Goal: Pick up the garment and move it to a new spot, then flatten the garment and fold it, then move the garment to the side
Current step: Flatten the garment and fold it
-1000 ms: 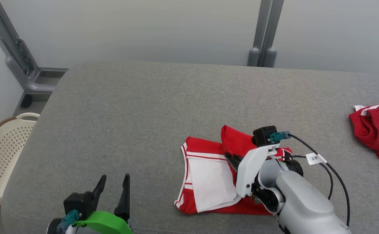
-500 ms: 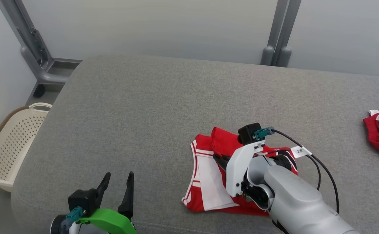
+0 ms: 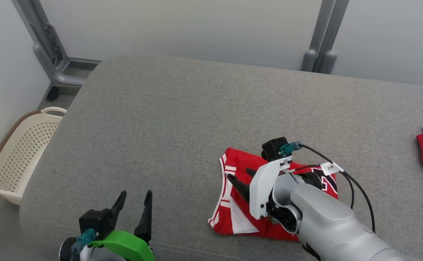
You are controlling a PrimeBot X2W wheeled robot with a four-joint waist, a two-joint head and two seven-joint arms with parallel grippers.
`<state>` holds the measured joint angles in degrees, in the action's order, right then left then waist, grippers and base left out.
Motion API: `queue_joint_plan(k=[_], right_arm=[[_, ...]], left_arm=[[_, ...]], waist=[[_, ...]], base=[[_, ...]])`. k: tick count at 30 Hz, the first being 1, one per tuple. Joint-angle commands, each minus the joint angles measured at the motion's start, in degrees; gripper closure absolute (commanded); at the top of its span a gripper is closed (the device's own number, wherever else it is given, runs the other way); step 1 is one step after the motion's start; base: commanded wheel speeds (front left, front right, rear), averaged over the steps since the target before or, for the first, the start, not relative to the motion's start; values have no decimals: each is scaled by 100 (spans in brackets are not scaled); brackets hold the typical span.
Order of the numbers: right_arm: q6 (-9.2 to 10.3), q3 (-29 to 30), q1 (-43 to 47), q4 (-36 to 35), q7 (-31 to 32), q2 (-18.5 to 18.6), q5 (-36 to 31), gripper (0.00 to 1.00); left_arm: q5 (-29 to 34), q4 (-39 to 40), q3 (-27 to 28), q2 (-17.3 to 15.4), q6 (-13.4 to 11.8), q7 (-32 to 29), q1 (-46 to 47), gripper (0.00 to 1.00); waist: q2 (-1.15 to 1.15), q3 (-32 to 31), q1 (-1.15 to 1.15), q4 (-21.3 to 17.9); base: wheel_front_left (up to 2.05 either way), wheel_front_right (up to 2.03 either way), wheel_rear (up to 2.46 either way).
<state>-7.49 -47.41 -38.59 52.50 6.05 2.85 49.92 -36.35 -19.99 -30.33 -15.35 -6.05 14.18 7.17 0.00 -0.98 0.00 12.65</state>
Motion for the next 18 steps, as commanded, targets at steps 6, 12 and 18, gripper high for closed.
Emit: queue_joint_plan(k=[6, 12, 18], right_arm=[[2, -270, -233, -169, -318, 13, 472, 0], [2, -315, -474, -44, -722, 15, 743, 0], [2, -186, -606, 533, -1237, 14, 507, 0]], left_arm=[[-50, -53, 35, 1, 29, 45, 67, 0], [-57, -40, 49, -24, -19, 50, -20, 0], [-79, 10, 78, -81, -56, 55, -128, 0]], waist=[[0, -10, 0, -28], [0, -103, 0, -131], [0, -191, 0, -240]], base=[[0, 0, 0], [0, 0, 0], [0, 0, 0]])
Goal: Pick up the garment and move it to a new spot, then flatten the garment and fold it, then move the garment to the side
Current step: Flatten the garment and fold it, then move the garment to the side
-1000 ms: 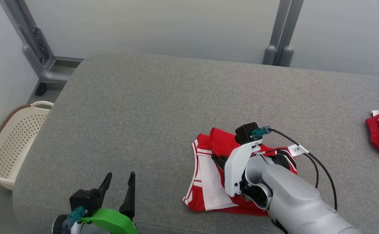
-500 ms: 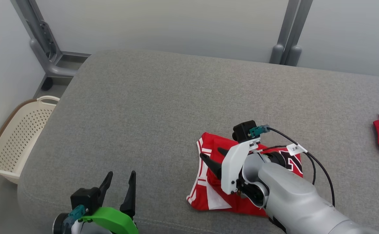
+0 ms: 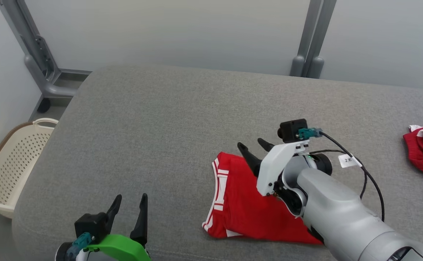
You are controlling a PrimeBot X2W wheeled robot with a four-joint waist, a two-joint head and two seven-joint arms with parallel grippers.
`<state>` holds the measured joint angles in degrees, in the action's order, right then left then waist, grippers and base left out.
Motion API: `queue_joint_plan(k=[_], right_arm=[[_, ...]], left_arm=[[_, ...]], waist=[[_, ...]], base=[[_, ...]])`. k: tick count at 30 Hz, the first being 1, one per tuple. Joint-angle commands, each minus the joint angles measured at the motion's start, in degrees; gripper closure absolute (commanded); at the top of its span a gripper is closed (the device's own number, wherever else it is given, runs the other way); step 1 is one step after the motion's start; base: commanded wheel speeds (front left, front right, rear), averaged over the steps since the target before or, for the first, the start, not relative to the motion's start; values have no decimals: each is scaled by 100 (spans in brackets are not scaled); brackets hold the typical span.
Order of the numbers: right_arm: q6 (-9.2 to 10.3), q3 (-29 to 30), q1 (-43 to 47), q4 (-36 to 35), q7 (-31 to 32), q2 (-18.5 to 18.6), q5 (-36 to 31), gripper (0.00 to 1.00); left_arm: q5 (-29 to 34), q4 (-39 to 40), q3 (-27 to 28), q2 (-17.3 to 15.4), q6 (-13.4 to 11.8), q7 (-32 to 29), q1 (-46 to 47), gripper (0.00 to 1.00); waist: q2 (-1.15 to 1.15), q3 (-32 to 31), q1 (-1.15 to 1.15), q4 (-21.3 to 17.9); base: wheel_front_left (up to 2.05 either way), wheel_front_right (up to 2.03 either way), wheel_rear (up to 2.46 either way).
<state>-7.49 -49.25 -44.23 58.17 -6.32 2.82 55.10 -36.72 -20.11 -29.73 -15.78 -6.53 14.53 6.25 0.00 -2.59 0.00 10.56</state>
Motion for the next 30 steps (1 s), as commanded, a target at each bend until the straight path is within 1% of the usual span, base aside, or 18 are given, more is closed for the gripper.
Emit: queue_joint_plan(k=[1, 4, 6, 9, 10, 11, 13, 17, 18, 19, 20, 21, 24, 26, 30], right_arm=[[2, 25, -44, 122, -96, 18, -88, 0], [2, 96, -17, 597, -333, 17, -311, 0], [2, 140, 43, 915, -432, 15, -443, 10], [2, 186, 135, 1264, -553, 11, -576, 9], [2, 201, 185, 1328, -560, 9, -599, 13], [2, 240, 226, 1374, -585, 10, -594, 11], [2, 295, 279, 1457, -627, 14, -648, 0], [3, 425, 455, 1537, -705, 12, -666, 0], [2, 441, 484, 1548, -720, 13, -693, 17], [2, 457, 510, 1555, -731, 15, -727, 22], [2, 478, 518, 1563, -754, 14, -765, 17], [2, 501, 535, 1570, -766, 14, -807, 0], [2, 684, 674, 1587, -775, 26, -900, 0], [2, 895, 757, 1588, -726, 104, -957, 0], [2, 1341, 828, 1582, -616, 114, -1094, 0]], left_arm=[[-48, 35, 23, -48, -14, 22, -56, 0], [-57, 81, 45, -68, -50, 21, -115, 0], [-62, 114, 52, -74, -68, 23, -135, 0], [-65, 153, 42, -77, -83, 24, -173, 0], [-67, 158, 37, -78, -88, 25, -184, 0], [-68, 164, 35, -77, -92, 26, -192, 0], [-69, 178, 30, -72, -102, 27, -200, 0], [-87, 197, 25, -77, -101, 31, -212, 0], [-90, 201, 23, -80, -98, 31, -211, 0], [-88, 202, 20, -83, -96, 32, -208, 0], [-89, 203, 18, -85, -94, 32, -201, 0], [-92, 205, 17, -87, -92, 33, -193, 0], [-98, 207, 19, -94, -98, 34, -168, 0], [-100, 208, 15, -94, -108, 35, -160, 0], [-113, 214, 16, -110, -125, 37, -178, 0]], waist=[[0, -41, 0, -57], [0, -70, 0, -137], [0, -77, 0, -182], [0, -78, 0, -235], [0, -78, 0, -250], [0, -77, 0, -265], [0, -76, 0, -288], [0, -67, 0, -314], [0, -62, 0, -314], [0, -57, 0, -313], [0, -52, 0, -312], [0, -46, 0, -310], [0, -22, 0, -310], [0, -13, 0, -310], [0, -18, 0, -316]], base=[[0, 0, 0], [0, 0, 0], [0, 0, 0], [0, 0, 0], [0, 0, 0], [0, 0, 0], [0, 0, 0], [0, 0, 0], [0, 0, 0], [0, 0, 0], [0, 0, 0], [0, 0, 0], [0, 0, 0], [0, 0, 0], [0, 0, 0]])
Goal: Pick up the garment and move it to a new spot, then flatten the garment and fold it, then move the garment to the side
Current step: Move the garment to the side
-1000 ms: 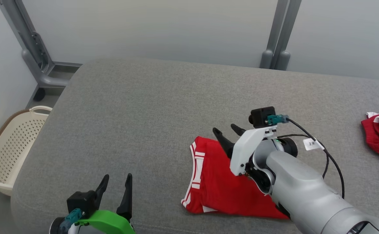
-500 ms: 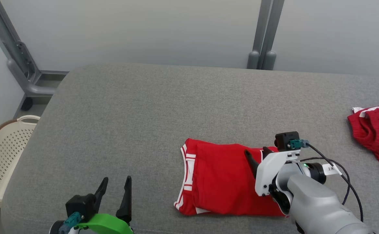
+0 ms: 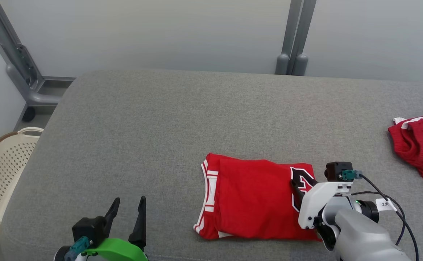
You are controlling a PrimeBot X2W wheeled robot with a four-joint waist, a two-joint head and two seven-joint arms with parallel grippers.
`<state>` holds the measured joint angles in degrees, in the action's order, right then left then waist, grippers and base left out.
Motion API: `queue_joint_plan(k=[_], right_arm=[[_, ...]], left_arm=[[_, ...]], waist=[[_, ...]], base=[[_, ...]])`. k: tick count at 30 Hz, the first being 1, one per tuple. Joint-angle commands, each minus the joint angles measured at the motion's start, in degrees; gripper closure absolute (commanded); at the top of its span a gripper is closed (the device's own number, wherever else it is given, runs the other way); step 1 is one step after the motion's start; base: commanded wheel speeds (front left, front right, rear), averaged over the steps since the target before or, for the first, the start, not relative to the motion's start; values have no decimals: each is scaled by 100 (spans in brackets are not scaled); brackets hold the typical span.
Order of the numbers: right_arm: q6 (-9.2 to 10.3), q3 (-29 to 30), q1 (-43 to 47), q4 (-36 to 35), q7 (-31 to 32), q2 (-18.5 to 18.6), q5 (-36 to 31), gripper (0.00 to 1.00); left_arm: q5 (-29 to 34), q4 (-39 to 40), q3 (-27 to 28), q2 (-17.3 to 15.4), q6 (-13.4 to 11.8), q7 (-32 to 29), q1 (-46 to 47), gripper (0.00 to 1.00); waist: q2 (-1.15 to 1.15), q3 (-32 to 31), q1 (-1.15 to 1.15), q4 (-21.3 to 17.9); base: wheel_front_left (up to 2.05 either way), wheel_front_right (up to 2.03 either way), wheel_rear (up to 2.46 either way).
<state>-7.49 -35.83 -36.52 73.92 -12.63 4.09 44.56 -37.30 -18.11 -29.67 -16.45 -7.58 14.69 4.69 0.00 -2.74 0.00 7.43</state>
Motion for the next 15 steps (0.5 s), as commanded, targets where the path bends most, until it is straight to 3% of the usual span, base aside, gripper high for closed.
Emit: queue_joint_plan(k=[1, 15], right_arm=[[2, 93, 58, 7, 48, -16, -78, 0], [3, 969, 98, 10, 914, 50, -836, 0]], left_arm=[[-59, 15, 17, -48, -28, 21, -34, 0], [-79, 44, 0, -71, -44, 28, -71, 0]], waist=[[0, -6, 0, -11], [0, -44, 0, -126]], base=[[0, 0, 0], [0, 0, 0]])
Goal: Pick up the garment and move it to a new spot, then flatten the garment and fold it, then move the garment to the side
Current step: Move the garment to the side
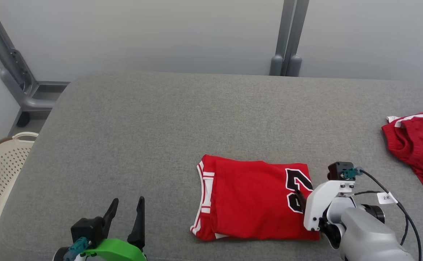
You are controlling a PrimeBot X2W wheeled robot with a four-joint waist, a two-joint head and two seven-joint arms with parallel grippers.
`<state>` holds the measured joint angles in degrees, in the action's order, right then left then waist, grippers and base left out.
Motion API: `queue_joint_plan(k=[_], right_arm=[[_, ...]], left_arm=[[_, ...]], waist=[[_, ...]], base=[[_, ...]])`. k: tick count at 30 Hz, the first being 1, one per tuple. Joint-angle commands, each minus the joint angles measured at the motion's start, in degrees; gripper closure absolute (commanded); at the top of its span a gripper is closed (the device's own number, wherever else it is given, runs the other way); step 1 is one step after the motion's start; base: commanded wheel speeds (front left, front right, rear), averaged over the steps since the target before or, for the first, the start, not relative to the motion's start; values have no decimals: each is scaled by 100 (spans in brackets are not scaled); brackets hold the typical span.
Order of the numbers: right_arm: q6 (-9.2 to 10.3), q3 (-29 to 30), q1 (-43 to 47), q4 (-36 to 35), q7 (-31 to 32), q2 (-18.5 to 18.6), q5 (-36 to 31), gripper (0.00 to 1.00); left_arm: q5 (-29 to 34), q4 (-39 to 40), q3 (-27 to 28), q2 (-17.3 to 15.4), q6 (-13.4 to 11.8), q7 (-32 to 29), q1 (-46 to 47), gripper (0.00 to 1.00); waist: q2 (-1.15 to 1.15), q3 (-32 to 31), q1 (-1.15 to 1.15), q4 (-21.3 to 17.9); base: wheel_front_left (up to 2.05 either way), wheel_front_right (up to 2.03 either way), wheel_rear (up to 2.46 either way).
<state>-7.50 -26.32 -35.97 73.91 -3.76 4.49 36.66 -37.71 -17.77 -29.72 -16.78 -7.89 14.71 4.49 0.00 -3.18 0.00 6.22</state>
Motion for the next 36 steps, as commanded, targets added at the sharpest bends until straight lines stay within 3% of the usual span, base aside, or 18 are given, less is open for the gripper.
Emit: queue_joint_plan(k=[1, 14, 17, 18, 27, 36], right_arm=[[4, 77, 37, 11, 105, -9, -85, 0], [3, 636, 119, 14, 825, -126, -555, 0], [4, 845, 166, 17, 918, -140, -634, 90], [4, 888, 165, 17, 922, -142, -664, 100], [7, 1208, -208, 8, 808, -34, -1174, 100], [7, 1136, -1006, 5, 882, 150, -1893, 100]], left_arm=[[-41, 11, 6, -41, -15, 27, -51, 0], [-50, 14, -45, -52, -24, 15, 22, 0], [-43, 14, -56, -58, -33, 13, 54, 0], [-44, 12, -57, -62, -33, 13, 60, 0], [-65, 14, -39, -76, -50, 21, 63, 0], [-42, 20, -71, -53, -42, 31, 77, 0]], waist=[[0, 1, 0, -13], [0, 18, 0, 13], [0, 33, 0, 34], [0, 36, 0, 38], [0, 47, 0, 8], [0, 38, 0, -52]], base=[[0, 0, 0], [0, 0, 0], [0, 0, 0], [0, 0, 0], [0, 0, 0], [0, 0, 0]])
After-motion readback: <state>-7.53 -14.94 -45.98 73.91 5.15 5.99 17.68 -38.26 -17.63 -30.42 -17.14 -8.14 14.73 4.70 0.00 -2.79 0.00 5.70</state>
